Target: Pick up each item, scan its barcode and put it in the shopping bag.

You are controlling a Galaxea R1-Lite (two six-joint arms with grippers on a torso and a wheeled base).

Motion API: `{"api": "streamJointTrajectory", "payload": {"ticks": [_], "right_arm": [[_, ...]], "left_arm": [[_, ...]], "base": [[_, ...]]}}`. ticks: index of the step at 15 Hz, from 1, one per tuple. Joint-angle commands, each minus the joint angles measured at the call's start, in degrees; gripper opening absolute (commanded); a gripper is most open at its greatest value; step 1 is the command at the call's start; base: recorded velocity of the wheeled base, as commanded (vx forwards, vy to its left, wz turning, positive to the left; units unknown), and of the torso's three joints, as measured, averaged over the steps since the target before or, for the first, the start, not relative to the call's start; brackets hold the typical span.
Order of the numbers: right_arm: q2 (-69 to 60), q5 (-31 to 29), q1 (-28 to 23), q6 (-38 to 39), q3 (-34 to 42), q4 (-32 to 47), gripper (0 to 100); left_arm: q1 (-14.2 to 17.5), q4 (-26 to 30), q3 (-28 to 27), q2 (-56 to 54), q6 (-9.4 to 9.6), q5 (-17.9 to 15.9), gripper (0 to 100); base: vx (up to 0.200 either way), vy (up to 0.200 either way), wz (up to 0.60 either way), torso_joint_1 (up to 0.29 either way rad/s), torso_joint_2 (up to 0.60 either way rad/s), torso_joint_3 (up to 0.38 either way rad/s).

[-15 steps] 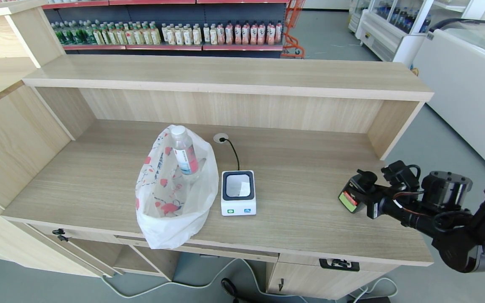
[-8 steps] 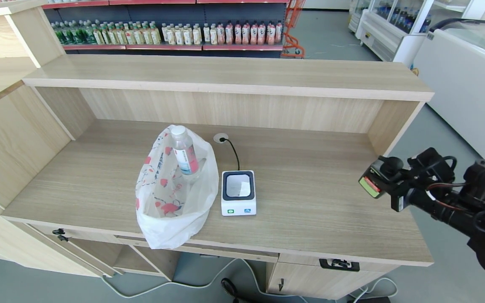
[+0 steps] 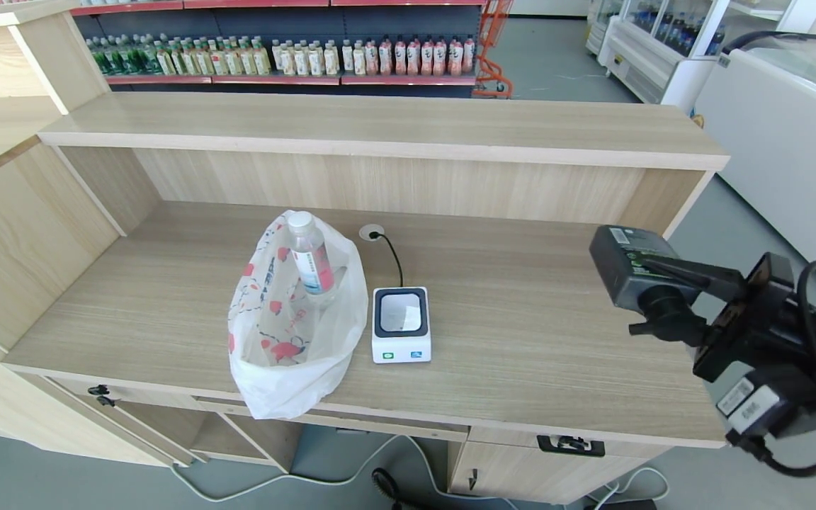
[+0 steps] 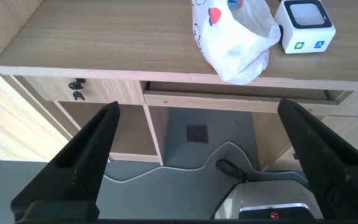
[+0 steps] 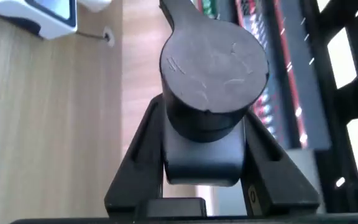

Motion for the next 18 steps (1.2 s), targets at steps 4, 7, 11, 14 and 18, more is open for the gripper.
{"api": "streamJointTrajectory", "payload": {"ticks": [4,7,11,14,18], "right_arm": [[-9.84,3.50,25.29,-30.16,0.07,0.67,0],[-14.06,8.42,28.63,-38.24,-1.33,8.84,0],[-18.80,10.35,28.19,-40.09,-1.86,13.85,0],[-20.82,10.70,27.66,-41.14,-1.95,16.75,0],[-22.67,12.11,27.66,-41.76,-2.12,21.58,0]], "left_arm": [[-0.06,0.00,0.00,-0.02,0.00,-0.01,100],[-0.06,0.00,0.00,-0.02,0.00,-0.01,100],[-0.06,0.00,0.00,-0.02,0.00,-0.01,100],[-0.06,0.00,0.00,-0.02,0.00,-0.01,100],[-0.06,0.00,0.00,-0.02,0.00,-0.01,100]], "base": [[0.000,0.000,0.00,0.000,0.00,0.000],[0.000,0.000,0.00,0.000,0.00,0.000],[0.000,0.000,0.00,0.000,0.00,0.000],[0.000,0.000,0.00,0.000,0.00,0.000],[0.000,0.000,0.00,0.000,0.00,0.000]]}}
